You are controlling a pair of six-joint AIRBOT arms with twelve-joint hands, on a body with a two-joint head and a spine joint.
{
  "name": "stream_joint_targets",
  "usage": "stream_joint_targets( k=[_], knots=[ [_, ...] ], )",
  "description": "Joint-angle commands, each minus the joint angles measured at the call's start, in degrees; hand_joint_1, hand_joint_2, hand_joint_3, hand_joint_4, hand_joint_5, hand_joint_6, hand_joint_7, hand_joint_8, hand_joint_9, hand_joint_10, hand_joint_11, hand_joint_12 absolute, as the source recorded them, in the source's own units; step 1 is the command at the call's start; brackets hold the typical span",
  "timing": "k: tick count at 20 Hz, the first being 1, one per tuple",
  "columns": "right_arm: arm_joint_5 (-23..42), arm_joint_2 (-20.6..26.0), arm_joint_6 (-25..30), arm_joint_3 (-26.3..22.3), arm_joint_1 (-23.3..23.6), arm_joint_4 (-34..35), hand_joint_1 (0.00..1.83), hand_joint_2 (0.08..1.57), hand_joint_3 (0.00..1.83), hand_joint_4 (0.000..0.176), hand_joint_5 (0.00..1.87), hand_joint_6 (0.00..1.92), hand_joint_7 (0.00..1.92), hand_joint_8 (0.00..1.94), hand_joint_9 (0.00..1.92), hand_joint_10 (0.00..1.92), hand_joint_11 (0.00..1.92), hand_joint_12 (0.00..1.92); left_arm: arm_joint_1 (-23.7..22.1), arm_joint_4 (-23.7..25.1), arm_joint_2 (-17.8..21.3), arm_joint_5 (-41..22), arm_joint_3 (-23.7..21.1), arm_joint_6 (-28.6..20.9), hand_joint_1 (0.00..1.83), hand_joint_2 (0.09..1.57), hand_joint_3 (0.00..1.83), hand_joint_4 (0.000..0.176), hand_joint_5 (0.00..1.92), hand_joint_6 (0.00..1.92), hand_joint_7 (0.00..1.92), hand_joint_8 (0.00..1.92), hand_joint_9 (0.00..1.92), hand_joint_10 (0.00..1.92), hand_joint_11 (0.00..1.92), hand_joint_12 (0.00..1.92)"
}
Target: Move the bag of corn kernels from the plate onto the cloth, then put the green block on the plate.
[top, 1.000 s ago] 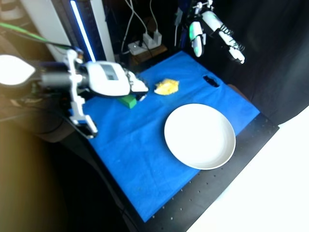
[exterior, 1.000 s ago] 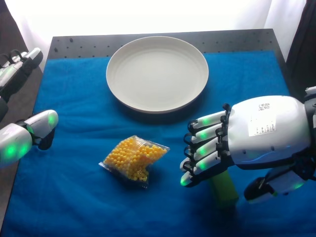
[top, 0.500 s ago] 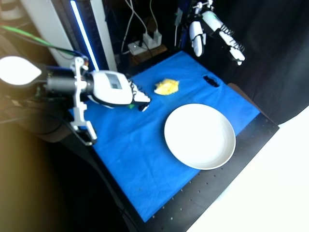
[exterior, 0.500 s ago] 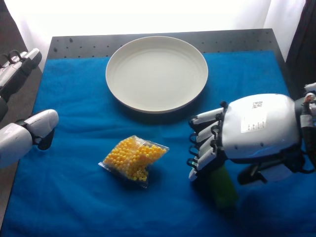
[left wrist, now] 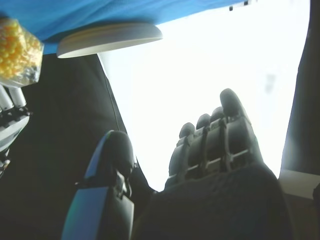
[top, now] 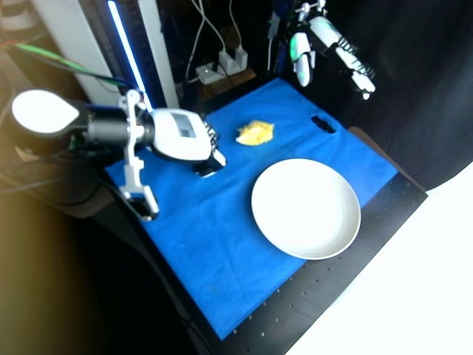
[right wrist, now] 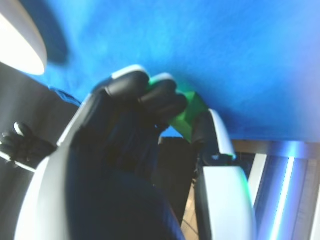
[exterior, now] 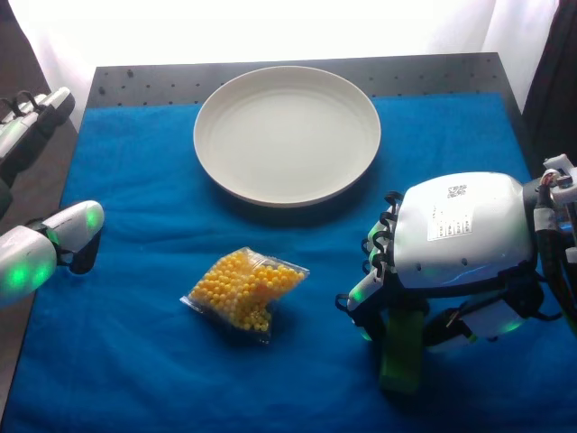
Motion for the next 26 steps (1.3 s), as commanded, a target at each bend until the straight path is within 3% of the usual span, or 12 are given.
stream_joint_targets(
  k=[1, 4, 6, 7, 9, 12, 13, 15, 18, 20, 24, 26],
  knots=[
    [1.45, -0.17, -0.21, 0.11, 0.50, 2.01, 1.23, 1.15, 0.00, 0.000, 0.87, 1.04, 0.99, 1.18, 0.87, 1.39, 0.70, 1.75, 0.00, 1.16, 0.26, -7.27, -0.05, -0.14, 0.46, 1.36, 0.00, 0.035, 0.02, 0.00, 0.00, 0.00, 0.00, 0.00, 0.00, 0.51],
    [1.45, 0.30, -0.21, 0.37, 0.52, 2.69, 1.23, 1.14, 0.00, 0.000, 0.89, 1.03, 0.99, 1.18, 0.86, 1.43, 0.71, 1.77, 0.08, 1.12, 0.25, -7.32, -0.09, -0.14, 0.47, 1.36, 0.00, 0.014, 0.03, 0.00, 0.00, 0.00, 0.00, 0.00, 0.00, 0.51],
    [1.39, 0.48, -0.22, 0.55, 0.52, 3.47, 1.22, 1.14, 0.00, 0.000, 0.90, 1.03, 0.98, 1.16, 0.83, 1.36, 0.64, 1.74, 0.12, 1.11, 0.25, -7.40, -0.10, -0.14, 0.45, 1.37, 0.00, 0.013, 0.02, 0.00, 0.00, 0.00, 0.00, 0.00, 0.00, 0.58],
    [1.38, 0.85, -0.23, 0.54, 0.52, 4.07, 1.25, 1.12, 0.00, 0.000, 0.96, 0.89, 1.02, 1.14, 0.86, 1.43, 0.70, 1.78, 0.16, 1.08, 0.25, -7.48, -0.14, -0.15, 0.45, 1.37, 0.00, 0.010, 0.02, 0.00, 0.00, 0.00, 0.00, 0.00, 0.00, 0.58],
    [1.41, 1.83, -0.25, 0.19, 0.53, 5.21, 1.25, 1.11, 0.00, 0.000, 0.98, 0.84, 1.00, 1.19, 0.84, 1.48, 0.67, 1.78, 0.25, 1.00, 0.20, -7.50, -0.14, -0.15, 0.45, 1.36, 0.00, 0.016, 0.03, 0.00, 0.00, 0.00, 0.00, 0.00, 0.00, 0.49],
    [1.45, 3.77, -3.83, -1.72, 0.54, 8.48, 1.25, 1.11, 0.00, 0.000, 1.01, 0.82, 1.00, 1.18, 0.85, 1.45, 0.64, 1.76, 0.36, 0.88, 0.11, -7.51, -0.14, -0.15, 0.45, 1.35, 0.00, 0.006, 0.03, 0.00, 0.00, 0.00, 0.00, 0.00, 0.00, 0.45],
    [1.58, 4.09, -4.79, -2.02, 0.54, 9.50, 1.35, 1.13, 0.01, 0.000, 0.92, 0.95, 0.93, 1.20, 0.83, 1.39, 0.58, 1.76, 0.39, 0.82, 0.11, -7.54, -0.14, -0.15, 0.46, 1.35, 0.00, 0.021, 0.03, 0.00, 0.00, 0.00, 0.00, 0.00, 0.00, 0.49],
    [2.42, 4.59, -5.77, -2.13, 0.54, 11.49, 1.37, 1.14, 0.00, 0.000, 0.92, 0.99, 0.92, 1.17, 0.84, 1.35, 0.59, 1.74, 0.47, 0.81, 0.06, -7.59, -0.17, -0.16, 0.46, 1.35, 0.00, 0.027, 0.04, 0.00, 0.00, 0.00, 0.00, 0.00, 0.00, 0.47],
    [3.56, 5.57, -9.97, -2.60, 0.54, 16.59, 1.37, 1.13, 0.00, 0.000, 0.93, 0.97, 0.93, 1.12, 0.85, 1.35, 0.61, 1.81, 0.52, 0.76, 0.00, -7.60, -0.17, -0.16, 0.48, 1.35, 0.00, 0.020, 0.04, 0.00, 0.00, 0.00, 0.00, 0.00, 0.00, 0.43],
    [5.25, 6.14, -12.08, -2.62, 0.81, 20.23, 1.38, 1.12, 0.00, 0.000, 0.94, 0.94, 1.00, 1.05, 0.87, 1.31, 0.62, 1.72, 0.53, 0.72, -0.04, -7.60, -0.17, -0.16, 0.49, 1.35, 0.00, 0.018, 0.04, 0.00, 0.00, 0.00, 0.00, 0.00, 0.00, 0.38],
    [5.66, 6.25, -12.11, -1.43, 3.67, 20.71, 1.35, 1.16, 0.01, 0.000, 0.79, 1.24, 0.93, 1.12, 0.83, 1.36, 0.56, 1.76, 0.61, 0.57, -0.12, -7.78, -0.17, -0.17, 0.50, 1.36, 0.00, 0.015, 0.03, 0.00, 0.00, 0.00, 0.00, 0.00, 0.00, 0.29],
    [4.91, 6.00, -12.11, 0.12, 6.14, 20.97, 1.18, 1.20, 0.01, 0.002, 0.77, 1.32, 0.87, 1.22, 0.76, 1.32, 0.57, 1.81, 0.61, 0.51, -0.16, -7.82, -0.14, -0.17, 0.46, 1.36, 0.00, 0.015, 0.04, 0.00, 0.00, 0.00, 0.00, 0.00, 0.00, 0.30]
  ],
)
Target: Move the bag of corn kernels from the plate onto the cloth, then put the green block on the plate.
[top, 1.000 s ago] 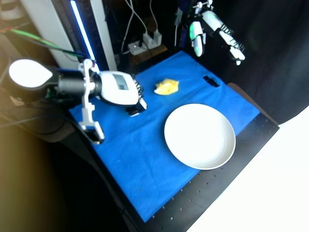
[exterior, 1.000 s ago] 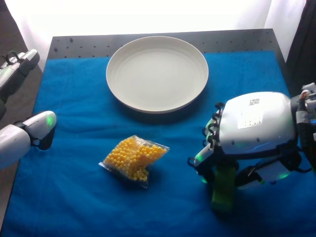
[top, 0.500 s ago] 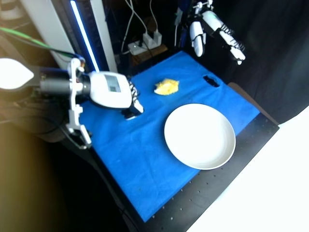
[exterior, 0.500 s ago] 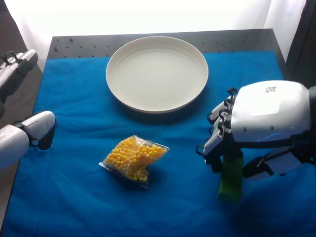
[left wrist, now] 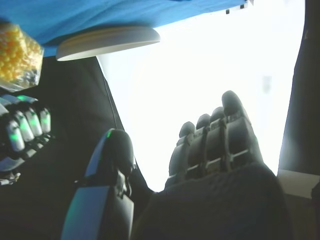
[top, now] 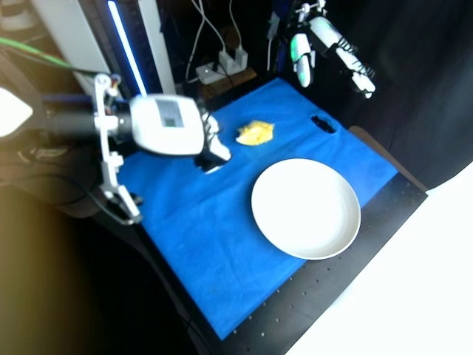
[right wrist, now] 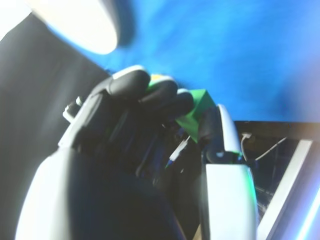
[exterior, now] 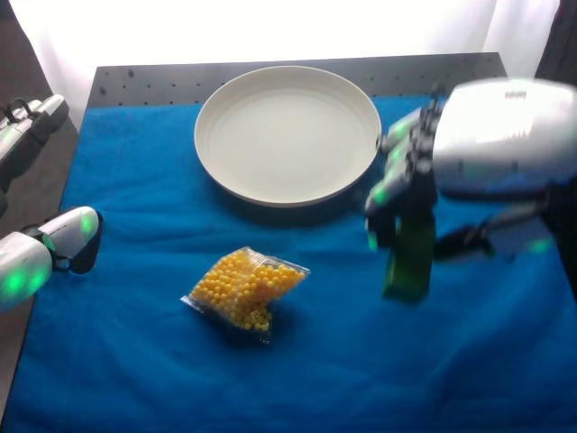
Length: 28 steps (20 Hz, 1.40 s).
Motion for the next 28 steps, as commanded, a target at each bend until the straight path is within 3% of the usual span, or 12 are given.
stream_joint_targets(
  k=[1, 5, 8, 11, 14, 16, 18, 20, 22, 23, 25, 28],
  knots=[
    [2.14, -0.55, 0.02, 0.50, 1.65, 3.79, 1.18, 1.21, 0.01, 0.000, 0.73, 1.34, 0.87, 1.28, 0.79, 1.38, 0.63, 1.82, -0.29, 1.36, -0.11, -7.05, 0.22, -0.17, 0.45, 1.35, 0.00, 0.027, 0.03, 0.00, 0.00, 0.00, 0.00, 0.00, 0.00, 0.30],
    [-1.21, -4.28, 0.02, 5.23, 6.71, 3.88, 1.23, 1.18, 0.00, 0.000, 0.79, 1.13, 0.93, 1.29, 0.88, 1.34, 0.77, 1.70, -0.29, 1.36, -0.22, -7.06, 0.30, -0.18, 0.46, 1.34, 0.00, 0.044, 0.02, 0.00, 0.00, 0.00, 0.00, 0.00, 0.00, 0.23],
    [-3.68, -6.03, 0.02, 7.55, 9.34, 3.86, 1.24, 1.19, 0.00, 0.000, 0.76, 1.14, 0.91, 1.36, 0.95, 1.38, 0.89, 1.73, -0.29, 1.29, -0.45, -7.06, 0.43, -0.30, 0.43, 1.30, 0.00, 0.092, 0.04, 0.00, 0.00, 0.00, 0.00, 0.00, 0.00, 0.17],
    [-7.41, -9.78, 0.02, 11.70, 11.06, 3.91, 1.24, 1.19, 0.00, 0.000, 0.79, 1.09, 0.90, 1.38, 0.93, 1.51, 0.89, 1.86, -0.29, 1.15, -0.68, -6.93, 0.55, -0.42, 0.42, 1.30, 0.00, 0.090, 0.05, 0.00, 0.00, 0.00, 0.00, 0.00, 0.00, 0.14],
    [-11.10, -14.47, 0.02, 15.57, 11.17, 3.94, 1.22, 1.19, 0.00, 0.000, 0.80, 1.12, 0.90, 1.32, 0.88, 1.39, 0.79, 1.77, -0.29, 1.16, -0.72, -6.54, 0.69, -0.44, 0.44, 1.31, 0.00, 0.070, 0.05, 0.01, 0.00, 0.00, 0.00, 0.00, 0.00, 0.40],
    [-13.33, -18.04, 0.02, 18.27, 11.16, 3.90, 1.23, 1.20, 0.00, 0.000, 0.81, 1.01, 0.85, 1.47, 0.86, 1.67, 0.88, 1.92, -0.30, 1.18, -0.96, -6.43, 0.80, -0.59, 0.48, 1.32, 0.00, 0.065, 0.04, 0.00, 0.00, 0.00, 0.00, 0.00, 0.00, 0.43],
    [-15.59, -22.21, 0.02, 21.02, 11.13, 3.87, 1.21, 1.21, 0.00, 0.000, 0.74, 1.19, 0.87, 1.39, 0.83, 1.43, 0.79, 1.75, -0.30, 1.20, -1.13, -6.34, 0.96, -0.84, 0.49, 1.33, 0.00, 0.065, 0.05, 0.00, 0.00, 0.00, 0.00, 0.00, 0.00, 0.40],
    [-18.29, -25.21, 0.02, 22.76, 10.71, 2.64, 1.14, 1.22, 0.00, 0.000, 0.76, 1.25, 0.92, 1.72, 1.09, 1.85, 1.18, 1.91, -0.30, 1.33, -1.32, -6.31, 1.16, -1.01, 0.47, 1.34, 0.00, 0.048, 0.05, 0.00, 0.00, 0.00, 0.00, 0.00, 0.00, 0.66],
    [-21.24, -26.89, 0.01, 23.35, 10.04, 1.15, 1.31, 1.25, 0.00, 0.000, 0.59, 1.31, 0.79, 1.42, 0.79, 1.60, 0.67, 1.81, -0.32, 1.44, -1.46, -6.27, 1.30, -1.27, 0.46, 1.33, 0.00, 0.060, 0.05, 0.00, 0.00, 0.00, 0.00, 0.00, 0.00, 0.65],
    [-21.81, -27.06, 0.01, 23.38, 9.71, 0.93, 1.25, 1.21, 0.00, 0.000, 0.38, 0.70, 0.59, 0.73, 0.55, 0.98, 0.27, 1.64, -0.32, 1.46, -1.49, -6.18, 1.33, -1.27, 0.47, 1.33, 0.00, 0.070, 0.05, 0.00, 0.00, 0.00, 0.00, 0.00, 0.00, 0.67],
    [-22.74, -27.61, 0.01, 23.83, 8.62, 0.44, 1.10, 1.21, 0.00, 0.000, 0.27, 0.13, 0.36, 0.09, 0.29, 0.33, 0.03, 1.28, -0.35, 1.48, -1.75, -6.08, 1.55, -1.43, 0.52, 1.33, 0.00, 0.069, 0.05, 0.00, 0.00, 0.00, 0.00, 0.00, 0.00, 0.64],
    [-22.85, -27.86, 0.03, 23.99, 7.87, 0.45, 0.93, 1.19, 0.00, 0.011, 0.09, 0.00, 0.14, 0.00, 0.13, 0.08, 0.00, 0.79, -0.36, 1.50, -1.83, -6.18, 1.61, -1.63, 0.52, 1.32, 0.00, 0.092, 0.06, 0.00, 0.00, 0.00, 0.00, 0.00, 0.00, 0.57]
  ],
)
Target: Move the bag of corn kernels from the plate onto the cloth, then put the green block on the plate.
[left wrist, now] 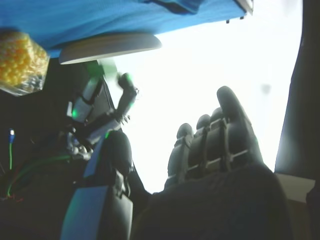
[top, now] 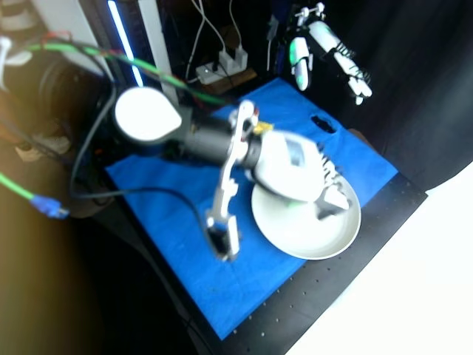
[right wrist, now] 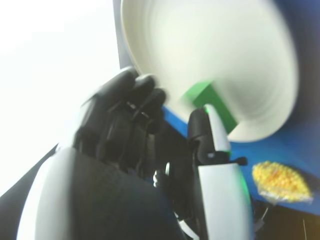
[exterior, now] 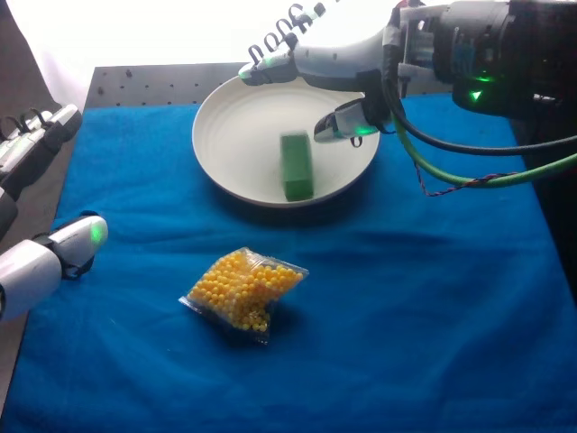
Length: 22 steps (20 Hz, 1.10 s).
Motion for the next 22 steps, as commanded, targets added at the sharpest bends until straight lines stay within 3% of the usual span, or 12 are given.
stream_joint_targets(
  k=[1, 2, 5, 7, 8, 12, 14, 15, 17, 19, 20, 22],
  knots=[
    [2.53, 0.08, 0.01, -0.61, 0.68, 0.93, 0.90, 1.19, 0.00, 0.041, 0.02, 0.00, 0.08, 0.00, 0.10, 0.05, 0.00, 0.63, -0.53, 1.29, -0.04, -7.08, 0.23, -0.30, 0.52, 1.31, 0.00, 0.099, 0.07, 0.00, 0.00, 0.00, 0.00, 0.00, 0.00, 0.53],
    [2.98, 0.85, 0.01, -1.24, 0.69, 1.15, 0.91, 1.16, 0.00, 0.076, 0.00, 0.00, 0.04, 0.00, 0.13, 0.04, 0.00, 0.56, -0.53, 1.29, -0.04, -7.11, 0.23, -0.30, 0.50, 1.31, 0.00, 0.100, 0.06, 0.00, 0.00, 0.00, 0.00, 0.00, 0.00, 0.49],
    [8.99, 7.09, 0.01, -3.31, 0.71, 8.52, 0.88, 1.17, 0.00, 0.068, 0.00, 0.00, 0.00, 0.00, 0.00, 0.00, 0.00, 0.17, -0.55, 1.32, 0.08, -7.25, 0.19, -0.30, 0.44, 1.31, 0.00, 0.118, 0.06, 0.00, 0.00, 0.00, 0.00, 0.00, 0.00, 0.40],
    [13.09, 11.80, 0.01, -5.53, 0.71, 13.01, 0.97, 1.17, 0.00, 0.020, 0.00, 0.00, 0.01, 0.00, 0.01, 0.00, 0.00, 0.31, -0.56, 1.31, 0.37, -7.63, 0.02, -0.30, 0.46, 1.29, 0.00, 0.119, 0.06, 0.00, 0.00, 0.00, 0.00, 0.00, 0.00, 0.36],
    [14.56, 14.00, 0.01, -7.00, 0.71, 13.65, 0.97, 1.19, 0.00, 0.007, 0.00, 0.00, 0.04, 0.01, 0.09, 0.04, 0.00, 0.59, -0.56, 1.30, 0.57, -7.86, -0.08, -0.30, 0.47, 1.29, 0.00, 0.121, 0.06, 0.00, 0.00, 0.00, 0.00, 0.00, 0.00, 0.27],
    [21.45, 23.26, -7.41, -13.81, 0.01, 23.56, 0.72, 1.23, 0.01, 0.017, 0.00, 0.00, 0.00, 0.00, 0.05, 0.05, 0.00, 1.09, -0.78, 1.57, 1.26, -8.49, -0.15, -0.30, 0.46, 1.29, 0.00, 0.115, 0.07, 0.00, 0.00, 0.00, 0.00, 0.00, 0.00, 0.39],
    [22.20, 28.13, -20.32, -19.61, -1.16, 32.41, 0.63, 1.23, 0.00, 0.050, 0.00, 0.00, 0.00, 0.00, 0.03, 0.05, 0.00, 1.03, -1.09, 1.85, 1.59, -8.59, -0.07, -0.30, 0.48, 1.29, 0.00, 0.110, 0.08, 0.01, 0.00, 0.00, 0.00, 0.00, 0.00, 0.35],
    [23.40, 30.67, -25.52, -22.34, -2.06, 36.39, 0.69, 1.24, 0.00, 0.032, 0.00, 0.00, 0.00, 0.00, 0.01, 0.04, 0.00, 0.85, -1.25, 2.10, 1.88, -8.66, -0.04, -0.29, 0.51, 1.31, 0.00, 0.113, 0.09, 0.00, 0.00, 0.00, 0.00, 0.00, 0.00, 0.27],
    [27.78, 33.50, -28.06, -24.49, -4.88, 40.97, 0.65, 1.26, 0.01, 0.083, 0.00, 0.00, 0.00, 0.00, 0.00, 0.00, 0.00, 0.68, -1.56, 2.67, 2.48, -9.11, 0.03, -0.29, 0.51, 1.29, 0.00, 0.158, 0.10, 0.01, 0.00, 0.00, 0.00, 0.00, 0.00, 0.32],
    [31.98, 35.32, -28.60, -25.65, -7.62, 44.06, 0.65, 1.31, 0.00, 0.080, 0.00, 0.00, 0.00, 0.00, 0.00, 0.00, 0.00, 0.24, -1.95, 3.39, 3.40, -9.31, 0.01, -0.27, 0.51, 1.27, 0.00, 0.162, 0.09, 0.00, 0.00, 0.00, 0.00, 0.00, 0.00, 0.41],
    [34.13, 36.31, -30.20, -26.57, -9.33, 46.42, 0.59, 1.32, 0.00, 0.104, 0.00, 0.00, 0.00, 0.00, 0.00, 0.00, 0.00, 0.07, -2.01, 3.69, 3.82, -9.80, 0.00, -0.25, 0.50, 1.27, 0.00, 0.157, 0.06, 0.00, 0.00, 0.00, 0.00, 0.00, 0.00, 0.37],
    [38.59, 39.01, -35.86, -29.19, -12.90, 52.58, 0.55, 1.29, 0.00, 0.082, 0.00, 0.00, 0.00, 0.00, 0.00, 0.00, 0.03, 0.02, -2.31, 4.28, 4.67, -11.01, -0.01, -0.23, 0.48, 1.29, 0.00, 0.165, 0.01, 0.01, 0.00, 0.00, 0.00, 0.00, 0.00, 0.15]
  ],
)
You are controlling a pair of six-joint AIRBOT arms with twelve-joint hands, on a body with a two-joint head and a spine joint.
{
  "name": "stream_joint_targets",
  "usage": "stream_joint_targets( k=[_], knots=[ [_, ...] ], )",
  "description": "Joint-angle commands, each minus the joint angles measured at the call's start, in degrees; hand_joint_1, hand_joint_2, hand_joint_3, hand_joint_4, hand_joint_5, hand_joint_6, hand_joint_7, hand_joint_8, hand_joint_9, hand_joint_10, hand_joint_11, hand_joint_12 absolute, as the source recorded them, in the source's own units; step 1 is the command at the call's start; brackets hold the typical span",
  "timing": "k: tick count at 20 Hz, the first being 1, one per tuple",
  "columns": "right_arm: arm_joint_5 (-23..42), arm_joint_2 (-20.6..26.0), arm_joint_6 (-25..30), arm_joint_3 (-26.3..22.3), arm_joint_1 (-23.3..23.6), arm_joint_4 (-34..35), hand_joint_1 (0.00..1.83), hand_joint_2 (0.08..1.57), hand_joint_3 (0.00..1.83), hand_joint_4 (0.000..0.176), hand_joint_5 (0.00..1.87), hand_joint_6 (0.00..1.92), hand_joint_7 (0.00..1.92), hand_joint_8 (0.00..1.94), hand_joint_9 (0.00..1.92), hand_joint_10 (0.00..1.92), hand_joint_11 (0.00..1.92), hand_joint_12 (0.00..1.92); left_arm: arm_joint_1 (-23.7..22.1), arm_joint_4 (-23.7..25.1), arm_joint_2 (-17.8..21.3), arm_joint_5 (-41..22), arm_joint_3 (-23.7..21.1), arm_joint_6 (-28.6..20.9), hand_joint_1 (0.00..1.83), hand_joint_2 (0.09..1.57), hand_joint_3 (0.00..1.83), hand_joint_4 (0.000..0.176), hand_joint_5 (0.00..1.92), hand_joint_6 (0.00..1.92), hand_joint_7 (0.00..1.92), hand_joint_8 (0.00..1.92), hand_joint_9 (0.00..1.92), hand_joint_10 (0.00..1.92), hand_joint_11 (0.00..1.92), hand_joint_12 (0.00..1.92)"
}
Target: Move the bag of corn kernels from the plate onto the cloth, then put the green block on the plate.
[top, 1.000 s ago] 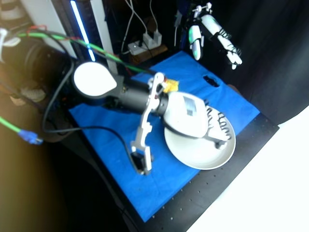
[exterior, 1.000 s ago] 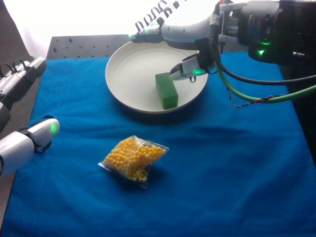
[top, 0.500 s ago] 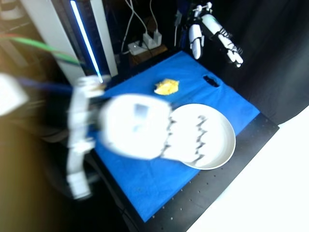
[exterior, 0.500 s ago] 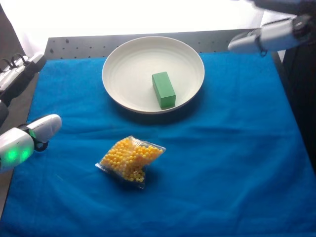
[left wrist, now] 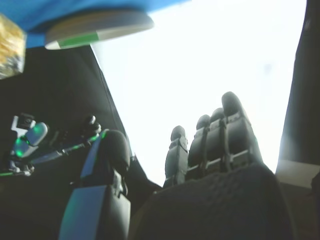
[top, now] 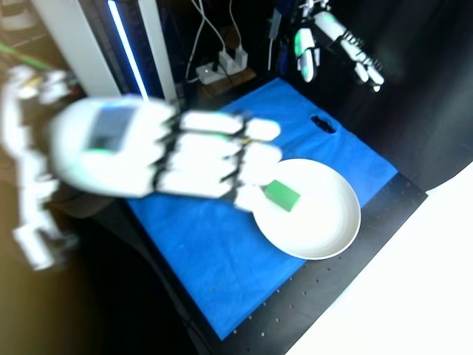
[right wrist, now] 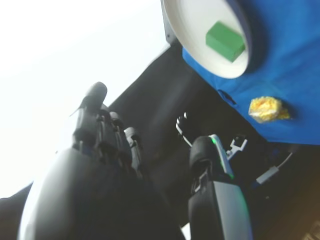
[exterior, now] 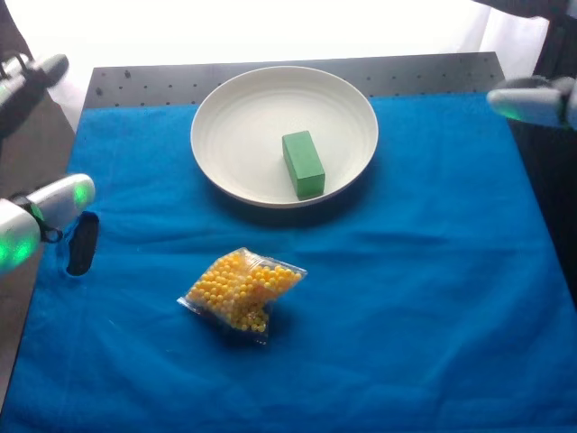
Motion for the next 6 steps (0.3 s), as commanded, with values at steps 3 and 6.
stream_joint_targets(
  k=[3, 6],
  knots=[
    [19.30, 4.18, -1.68, -2.55, -4.94, 8.53, 0.59, 1.28, 0.00, 0.079, 0.00, 0.00, 0.00, 0.00, 0.00, 0.00, 0.00, 0.00, -2.21, 2.51, 2.01, -10.70, -0.36, 1.18, 0.49, 1.31, 0.01, 0.120, 0.00, 0.00, 0.00, 0.00, 0.02, 0.00, 0.00, 0.42],
    [26.07, 6.21, -2.15, -3.61, -7.45, 11.50, 0.51, 1.28, 0.00, 0.050, 0.00, 0.00, 0.00, 0.00, 0.02, 0.01, 0.00, 0.96, -3.99, 5.33, 3.88, -12.73, -1.28, 3.29, 0.47, 1.34, 0.00, 0.113, 0.00, 0.00, 0.00, 0.00, 0.00, 0.00, 0.00, 0.40]
  ],
)
